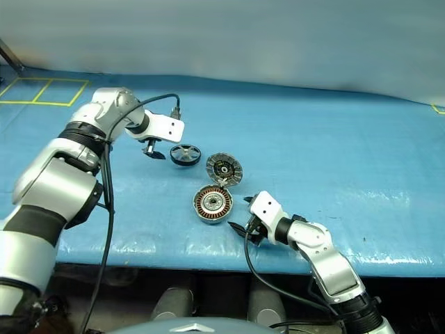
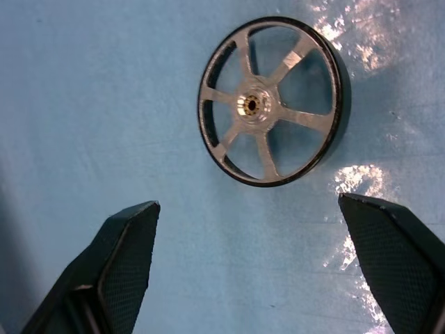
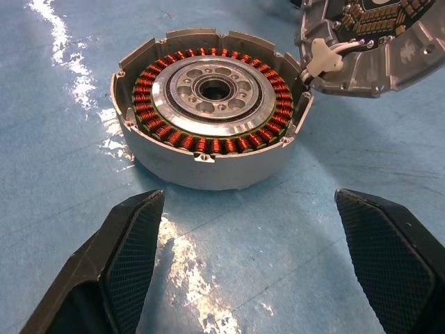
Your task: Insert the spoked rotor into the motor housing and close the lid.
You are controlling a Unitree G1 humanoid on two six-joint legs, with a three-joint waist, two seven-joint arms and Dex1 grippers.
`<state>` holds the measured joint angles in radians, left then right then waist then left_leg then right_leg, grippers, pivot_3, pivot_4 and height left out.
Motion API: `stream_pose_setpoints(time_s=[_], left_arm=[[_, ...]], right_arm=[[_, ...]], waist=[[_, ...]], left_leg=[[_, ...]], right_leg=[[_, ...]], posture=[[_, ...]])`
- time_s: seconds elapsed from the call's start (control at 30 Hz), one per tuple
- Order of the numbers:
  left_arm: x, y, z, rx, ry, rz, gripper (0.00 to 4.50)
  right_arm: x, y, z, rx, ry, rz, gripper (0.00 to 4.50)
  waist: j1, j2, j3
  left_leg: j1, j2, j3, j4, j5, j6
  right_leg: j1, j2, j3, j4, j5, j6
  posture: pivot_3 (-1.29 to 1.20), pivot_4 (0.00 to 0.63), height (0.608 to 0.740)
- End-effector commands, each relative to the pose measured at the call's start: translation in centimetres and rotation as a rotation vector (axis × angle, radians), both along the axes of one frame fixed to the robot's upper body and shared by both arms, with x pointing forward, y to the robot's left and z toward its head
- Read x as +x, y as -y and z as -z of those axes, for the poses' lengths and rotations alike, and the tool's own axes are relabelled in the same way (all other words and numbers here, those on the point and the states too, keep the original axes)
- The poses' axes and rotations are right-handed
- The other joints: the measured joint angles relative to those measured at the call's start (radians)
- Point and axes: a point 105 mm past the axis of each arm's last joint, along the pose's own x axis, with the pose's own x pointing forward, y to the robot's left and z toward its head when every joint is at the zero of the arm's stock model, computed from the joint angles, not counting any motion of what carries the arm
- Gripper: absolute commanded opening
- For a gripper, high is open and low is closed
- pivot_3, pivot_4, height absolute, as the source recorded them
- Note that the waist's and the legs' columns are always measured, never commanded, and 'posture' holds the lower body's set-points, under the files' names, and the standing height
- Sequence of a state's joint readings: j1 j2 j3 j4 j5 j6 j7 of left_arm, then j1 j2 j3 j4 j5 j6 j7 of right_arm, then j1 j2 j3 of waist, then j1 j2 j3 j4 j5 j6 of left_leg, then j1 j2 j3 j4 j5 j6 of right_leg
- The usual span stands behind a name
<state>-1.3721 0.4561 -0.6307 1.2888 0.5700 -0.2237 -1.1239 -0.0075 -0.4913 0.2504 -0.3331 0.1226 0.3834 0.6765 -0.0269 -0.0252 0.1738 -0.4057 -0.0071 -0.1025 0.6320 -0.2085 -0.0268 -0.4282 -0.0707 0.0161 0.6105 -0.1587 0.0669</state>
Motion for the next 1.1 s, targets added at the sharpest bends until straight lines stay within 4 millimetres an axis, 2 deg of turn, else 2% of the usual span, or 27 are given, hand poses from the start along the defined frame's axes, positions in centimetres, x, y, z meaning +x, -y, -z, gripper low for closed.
stream_pose_setpoints(time_s=[0.03, 0.13, 0.27, 0.8, 0.93, 1.1], left_arm=[[0.9, 1.4, -2.1, 0.038, 0.085, 0.037, 4.41], [1.6, 2.7, -2.4, -0.012, 0.158, 0.026, 4.41], [1.6, 3.2, -2.3, -0.012, 0.156, 0.034, 4.41], [0.9, 2.6, 2.3, -0.007, 0.096, 0.017, 4.41], [0.6, 2.2, 2.8, 0.000, 0.070, 0.021, 4.41], [0.5, 2.1, 2.4, -0.018, 0.065, 0.031, 4.41]], right_arm=[[-0.3, 0.1, -1.3, -0.007, 0.039, -0.021, 4.16], [-0.6, 0.3, -1.3, -0.018, 0.036, -0.022, 4.16], [-0.8, 0.4, -1.3, -0.024, 0.036, -0.013, 4.16], [-1.3, 0.4, -1.4, -0.026, 0.043, 0.010, 4.16], [-1.3, 0.4, -1.4, -0.028, 0.045, 0.012, 4.16], [-1.1, 0.5, -1.3, -0.031, 0.046, 0.011, 4.16]], waist=[[0.002, 0.000, 0.000], [0.003, 0.000, 0.000], [-0.001, 0.000, 0.001], [0.003, 0.000, 0.001], [0.003, 0.000, 0.001], [0.003, 0.000, 0.001]], left_leg=[[-0.002, -0.001, -0.001, 0.001, 0.000, 0.000], [-0.006, -0.001, -0.001, 0.006, -0.002, 0.002], [-0.007, -0.001, -0.001, 0.012, -0.003, 0.005], [-0.007, -0.001, -0.001, 0.016, -0.003, 0.005], [-0.007, -0.002, -0.001, 0.017, -0.003, 0.005], [-0.007, -0.002, -0.001, 0.017, -0.003, 0.005]], right_leg=[[-0.001, 0.000, 0.000, 0.000, 0.002, 0.003], [-0.002, 0.000, 0.000, -0.001, 0.003, 0.006], [-0.002, 0.000, 0.000, 0.000, 0.003, 0.005], [0.000, 0.000, 0.000, 0.001, 0.004, 0.007], [0.000, 0.000, 0.000, 0.002, 0.004, 0.006], [0.000, 0.000, 0.000, 0.002, 0.004, 0.006]], posture=[[0.00, 0.150, 0.740], [0.00, 0.150, 0.740], [0.00, 0.150, 0.740], [0.00, 0.150, 0.740], [0.00, 0.150, 0.740], [0.00, 0.150, 0.740]])
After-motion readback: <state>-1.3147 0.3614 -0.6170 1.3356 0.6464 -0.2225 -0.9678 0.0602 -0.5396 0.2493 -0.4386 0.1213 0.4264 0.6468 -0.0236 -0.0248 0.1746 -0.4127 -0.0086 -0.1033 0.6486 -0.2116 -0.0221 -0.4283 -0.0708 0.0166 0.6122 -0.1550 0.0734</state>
